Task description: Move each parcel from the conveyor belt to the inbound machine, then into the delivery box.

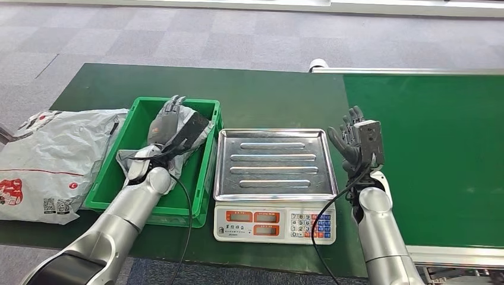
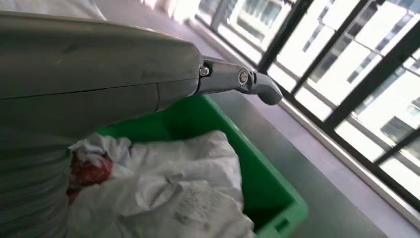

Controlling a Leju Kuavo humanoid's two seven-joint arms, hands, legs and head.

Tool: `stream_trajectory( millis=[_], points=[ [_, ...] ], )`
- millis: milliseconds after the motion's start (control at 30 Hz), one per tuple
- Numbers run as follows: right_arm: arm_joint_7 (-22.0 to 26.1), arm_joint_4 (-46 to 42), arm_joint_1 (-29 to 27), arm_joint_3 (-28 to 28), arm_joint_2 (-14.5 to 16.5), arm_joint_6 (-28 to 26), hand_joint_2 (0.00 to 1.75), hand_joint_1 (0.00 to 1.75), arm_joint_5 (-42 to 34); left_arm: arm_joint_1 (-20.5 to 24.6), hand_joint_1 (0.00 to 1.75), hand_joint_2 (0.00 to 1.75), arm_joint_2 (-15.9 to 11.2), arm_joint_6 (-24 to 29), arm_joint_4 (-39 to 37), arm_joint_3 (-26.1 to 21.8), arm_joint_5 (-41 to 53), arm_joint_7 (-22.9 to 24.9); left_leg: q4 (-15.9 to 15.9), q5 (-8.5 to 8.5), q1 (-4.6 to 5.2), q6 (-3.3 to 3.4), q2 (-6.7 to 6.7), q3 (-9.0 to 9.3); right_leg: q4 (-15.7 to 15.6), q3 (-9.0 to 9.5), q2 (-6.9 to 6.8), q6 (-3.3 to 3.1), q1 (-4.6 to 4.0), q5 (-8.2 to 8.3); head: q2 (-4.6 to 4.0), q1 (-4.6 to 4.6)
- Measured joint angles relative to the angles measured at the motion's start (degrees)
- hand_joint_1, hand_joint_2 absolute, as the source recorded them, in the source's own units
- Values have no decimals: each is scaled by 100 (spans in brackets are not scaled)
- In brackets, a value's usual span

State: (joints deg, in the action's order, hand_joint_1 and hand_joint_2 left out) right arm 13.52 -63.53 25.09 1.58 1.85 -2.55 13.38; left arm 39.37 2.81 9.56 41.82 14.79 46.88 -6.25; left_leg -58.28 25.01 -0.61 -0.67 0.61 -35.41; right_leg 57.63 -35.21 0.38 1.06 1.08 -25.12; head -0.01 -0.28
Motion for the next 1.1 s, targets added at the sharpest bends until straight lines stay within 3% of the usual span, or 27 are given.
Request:
stream_trajectory(
  millis=[100,200,300,500,633,900,1100],
  points=[
    [105,21,59,-34,-1,55,175,0,-38,-21,0,175,19,-1098,214,-125,-1329,-685,0,0,0,0,-1,0,0,0,1,0,0,0,1,1],
    [215,95,167,-150,-4,109,175,0,-185,-100,0,175,24,-2216,498,-180,-2586,-1046,0,0,0,0,-3,0,1,0,3,0,-1,0,1,1],
    [288,163,263,-316,-5,117,175,0,-316,-194,0,175,24,-2676,739,-183,-3242,-1122,0,0,0,0,-3,0,1,-1,2,-1,-3,0,1,0],
    [304,244,369,-462,-12,101,175,0,-386,-263,0,175,21,-2785,943,-183,-3498,-1138,1,0,-1,-1,4,-1,1,1,-3,-1,-3,0,1,1],
    [279,316,555,-636,18,0,175,0,-536,-223,0,175,69,-2965,930,-185,-4255,-1143,0,-2,-1,0,1,-1,1,1,-1,1,-1,2,1,2],
    [91,881,1193,-1236,346,-470,175,0,-1190,159,0,175,392,-2422,458,-170,-5015,-1215,0,-8,-1,-7,4,1,2,0,-1,-2,-4,6,1,1],
    [222,1229,1327,-1505,412,-768,175,0,-1227,346,0,175,566,-2104,273,-149,-5291,-1197,0,-7,-1,-7,3,0,2,0,0,-2,-2,5,0,1]
  ],
)
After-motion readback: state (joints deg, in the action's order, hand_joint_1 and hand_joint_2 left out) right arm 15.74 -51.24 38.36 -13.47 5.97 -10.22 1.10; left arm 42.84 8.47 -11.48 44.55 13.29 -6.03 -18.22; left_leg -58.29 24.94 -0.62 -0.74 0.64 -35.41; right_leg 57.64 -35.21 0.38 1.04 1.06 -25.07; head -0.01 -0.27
